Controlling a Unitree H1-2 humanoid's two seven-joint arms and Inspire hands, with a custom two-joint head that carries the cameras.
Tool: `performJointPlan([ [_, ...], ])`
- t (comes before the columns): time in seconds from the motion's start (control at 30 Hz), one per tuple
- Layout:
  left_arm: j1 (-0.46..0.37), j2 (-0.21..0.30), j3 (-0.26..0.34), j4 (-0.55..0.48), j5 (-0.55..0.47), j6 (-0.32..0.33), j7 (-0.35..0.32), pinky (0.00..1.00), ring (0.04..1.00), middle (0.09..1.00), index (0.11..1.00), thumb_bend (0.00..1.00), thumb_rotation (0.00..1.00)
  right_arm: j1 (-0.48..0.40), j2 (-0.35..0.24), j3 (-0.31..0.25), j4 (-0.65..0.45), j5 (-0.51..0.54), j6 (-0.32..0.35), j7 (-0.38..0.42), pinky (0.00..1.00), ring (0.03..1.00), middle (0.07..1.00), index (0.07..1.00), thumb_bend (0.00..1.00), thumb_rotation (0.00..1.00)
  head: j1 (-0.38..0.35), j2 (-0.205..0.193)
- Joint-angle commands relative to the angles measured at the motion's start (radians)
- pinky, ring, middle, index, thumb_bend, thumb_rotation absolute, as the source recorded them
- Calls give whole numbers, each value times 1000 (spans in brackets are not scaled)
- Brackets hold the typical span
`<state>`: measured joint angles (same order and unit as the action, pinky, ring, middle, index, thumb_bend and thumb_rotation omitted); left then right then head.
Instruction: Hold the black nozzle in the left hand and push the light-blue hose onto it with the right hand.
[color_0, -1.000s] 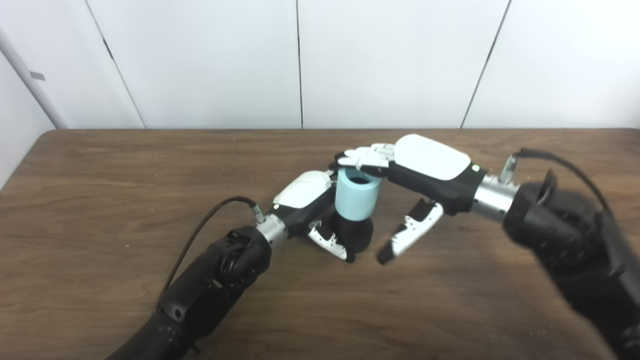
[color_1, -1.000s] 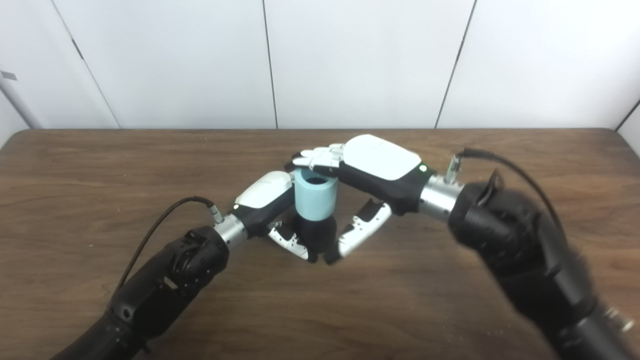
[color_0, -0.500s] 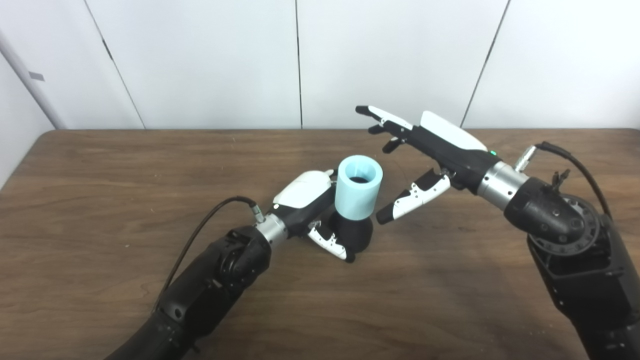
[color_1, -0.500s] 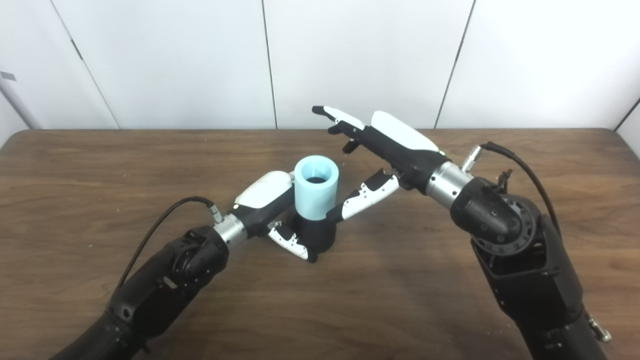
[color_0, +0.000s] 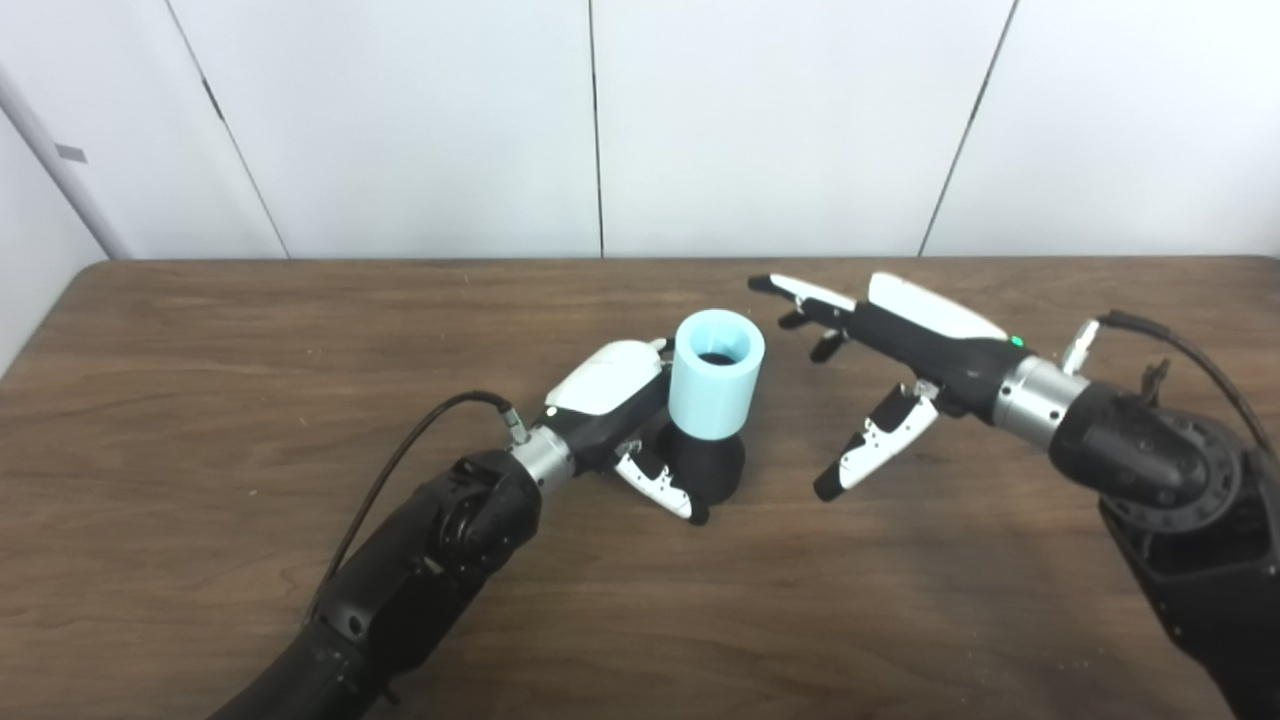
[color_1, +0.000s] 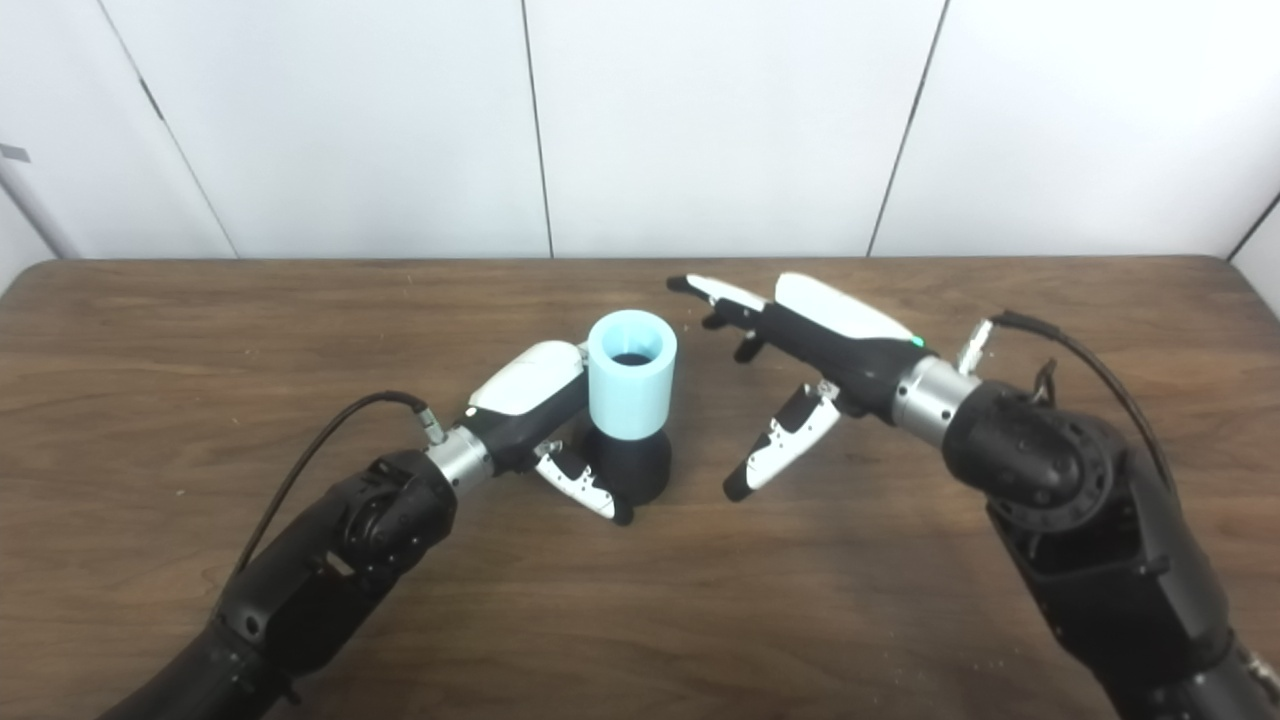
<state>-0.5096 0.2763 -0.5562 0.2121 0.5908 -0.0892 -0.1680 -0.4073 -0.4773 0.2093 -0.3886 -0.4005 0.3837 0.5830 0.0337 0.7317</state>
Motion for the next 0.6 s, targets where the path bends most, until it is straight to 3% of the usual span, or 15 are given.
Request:
performJointPlan([
  [0.0, 30, 23, -25, 34, 41, 27, -75, 988, 596, 492, 479, 526, 0, 11, 46, -37, -28, -22, 3, -94, 580, 723, 807, 833, 750, 0, 0, 1],
  [0.2, 33, 21, -22, 43, 40, 18, -66, 988, 589, 476, 489, 527, 0, 72, 192, -121, 30, -11, -2, -262, 460, 622, 728, 770, 731, 0, 3, -2],
  [0.4, 37, 19, -14, 41, 29, 16, -65, 975, 600, 475, 507, 524, 0, 101, 269, -160, 61, -4, 3, -355, 431, 608, 727, 756, 718, 0, 3, -2],
  [0.47, 39, 20, -11, 43, 26, 18, -67, 971, 765, 774, 783, 851, 104, 109, 273, -161, 64, -4, 5, -367, 442, 615, 727, 753, 717, 0, 3, -2],
  [0.57, 39, 22, -11, 41, 29, 26, -75, 996, 942, 951, 943, 979, 205, 115, 269, -158, 62, 0, 6, -370, 458, 621, 727, 751, 717, 0, 3, 1],
])
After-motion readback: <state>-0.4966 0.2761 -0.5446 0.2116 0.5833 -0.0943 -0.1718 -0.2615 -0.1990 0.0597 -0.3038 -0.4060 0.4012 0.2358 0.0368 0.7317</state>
